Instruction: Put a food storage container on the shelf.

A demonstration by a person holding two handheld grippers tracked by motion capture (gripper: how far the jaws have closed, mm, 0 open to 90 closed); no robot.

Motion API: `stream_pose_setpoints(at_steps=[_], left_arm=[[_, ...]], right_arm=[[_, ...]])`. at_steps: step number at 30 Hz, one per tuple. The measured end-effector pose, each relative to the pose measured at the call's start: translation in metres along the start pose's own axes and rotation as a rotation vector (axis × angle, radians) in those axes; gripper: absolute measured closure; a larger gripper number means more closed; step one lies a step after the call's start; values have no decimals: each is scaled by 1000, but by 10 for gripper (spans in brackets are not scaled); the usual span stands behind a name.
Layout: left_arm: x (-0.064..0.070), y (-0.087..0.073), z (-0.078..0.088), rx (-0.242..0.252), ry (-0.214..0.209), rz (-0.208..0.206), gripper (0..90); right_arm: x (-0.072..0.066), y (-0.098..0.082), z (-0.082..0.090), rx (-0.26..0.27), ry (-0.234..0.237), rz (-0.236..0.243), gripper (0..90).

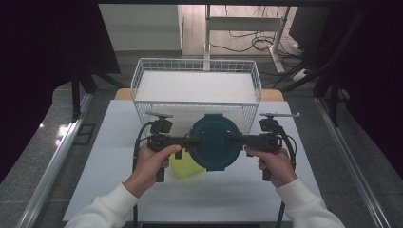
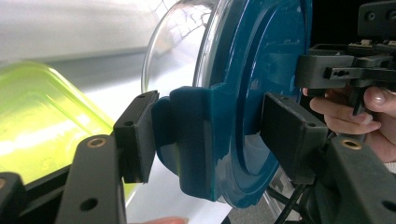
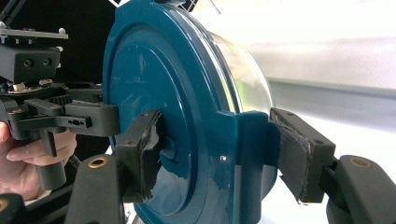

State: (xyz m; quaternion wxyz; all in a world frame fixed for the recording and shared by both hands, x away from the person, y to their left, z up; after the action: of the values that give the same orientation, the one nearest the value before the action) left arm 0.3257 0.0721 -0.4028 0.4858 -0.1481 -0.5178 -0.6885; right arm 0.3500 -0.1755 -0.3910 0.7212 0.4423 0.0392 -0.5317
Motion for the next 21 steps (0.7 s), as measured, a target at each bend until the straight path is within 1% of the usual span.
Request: stream_pose_setpoints(at_steps=[3, 5, 12, 16, 21], left_arm=[[1, 6, 3, 8, 2, -4, 390], [2, 10, 5, 14, 2, -5, 390], [4, 22, 10, 28, 5, -8, 388], [4, 28, 12, 31, 6, -9, 388], [5, 36, 16, 46, 9, -14, 387]], right_arm=[[-3, 8, 0, 6, 4, 3, 362], [-4, 10, 0, 7, 4, 6, 362], [-10, 24, 1, 14, 2, 22, 362], [-13, 31, 1, 15, 2, 21, 361], [-16, 40, 0, 20, 3, 27, 362]])
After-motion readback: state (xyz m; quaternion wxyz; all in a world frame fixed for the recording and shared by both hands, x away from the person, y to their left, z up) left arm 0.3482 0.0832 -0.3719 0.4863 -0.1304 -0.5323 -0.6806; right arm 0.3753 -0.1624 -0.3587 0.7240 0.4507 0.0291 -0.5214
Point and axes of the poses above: each handheld gripper's, and its own axes: z roughly backward along the jaws, y roughly out of its top, x roughly to its right, the point moved 4 cm from there along -z, roughly forward along the jaws, and after that the axes turned 7 degrees about -y, right-handed, at the moved point
